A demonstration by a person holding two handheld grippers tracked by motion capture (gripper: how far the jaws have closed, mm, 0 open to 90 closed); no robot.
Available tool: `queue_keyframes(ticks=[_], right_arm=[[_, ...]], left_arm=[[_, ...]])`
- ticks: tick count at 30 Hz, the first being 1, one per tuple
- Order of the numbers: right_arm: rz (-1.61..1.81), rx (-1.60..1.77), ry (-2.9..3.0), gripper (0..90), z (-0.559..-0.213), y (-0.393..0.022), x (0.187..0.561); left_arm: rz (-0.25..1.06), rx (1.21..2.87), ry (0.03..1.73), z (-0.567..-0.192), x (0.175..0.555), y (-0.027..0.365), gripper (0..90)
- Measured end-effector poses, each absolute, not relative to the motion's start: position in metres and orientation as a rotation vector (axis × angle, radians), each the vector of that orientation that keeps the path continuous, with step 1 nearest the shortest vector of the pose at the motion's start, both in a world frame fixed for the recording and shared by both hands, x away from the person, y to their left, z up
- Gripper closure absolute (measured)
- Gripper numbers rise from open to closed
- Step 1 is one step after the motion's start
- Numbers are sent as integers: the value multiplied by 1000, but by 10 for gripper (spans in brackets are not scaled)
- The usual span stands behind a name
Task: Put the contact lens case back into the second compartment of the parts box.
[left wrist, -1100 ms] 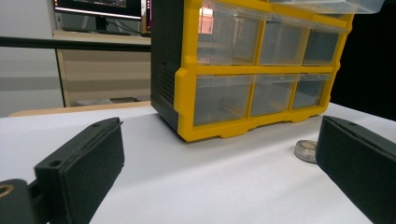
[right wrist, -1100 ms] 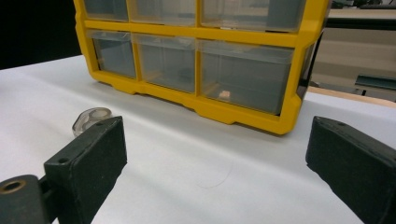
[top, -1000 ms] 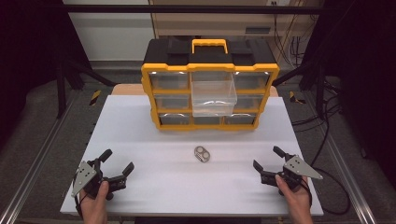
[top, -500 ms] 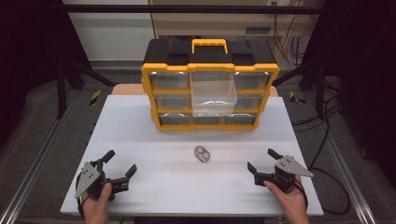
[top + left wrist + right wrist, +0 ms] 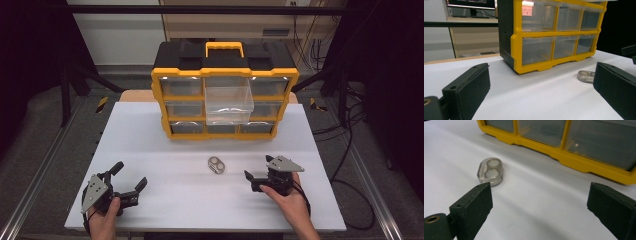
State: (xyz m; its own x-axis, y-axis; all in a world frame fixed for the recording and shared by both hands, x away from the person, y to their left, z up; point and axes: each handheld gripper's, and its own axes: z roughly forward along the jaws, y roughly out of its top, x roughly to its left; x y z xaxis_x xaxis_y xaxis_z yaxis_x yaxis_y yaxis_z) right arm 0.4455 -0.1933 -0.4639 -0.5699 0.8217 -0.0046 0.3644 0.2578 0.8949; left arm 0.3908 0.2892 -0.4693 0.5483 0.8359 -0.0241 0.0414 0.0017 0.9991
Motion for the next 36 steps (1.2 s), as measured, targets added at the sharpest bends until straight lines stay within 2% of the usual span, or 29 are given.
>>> queue_keyframes(ticks=[22, 36], right_arm=[[1143, 979, 2275, 68, -458, -120, 471], [1138, 1012, 2332, 71, -465, -102, 480]], left_arm=[[739, 1462, 788, -469, 391, 287, 8], [736, 1463, 782, -469, 391, 286, 8]])
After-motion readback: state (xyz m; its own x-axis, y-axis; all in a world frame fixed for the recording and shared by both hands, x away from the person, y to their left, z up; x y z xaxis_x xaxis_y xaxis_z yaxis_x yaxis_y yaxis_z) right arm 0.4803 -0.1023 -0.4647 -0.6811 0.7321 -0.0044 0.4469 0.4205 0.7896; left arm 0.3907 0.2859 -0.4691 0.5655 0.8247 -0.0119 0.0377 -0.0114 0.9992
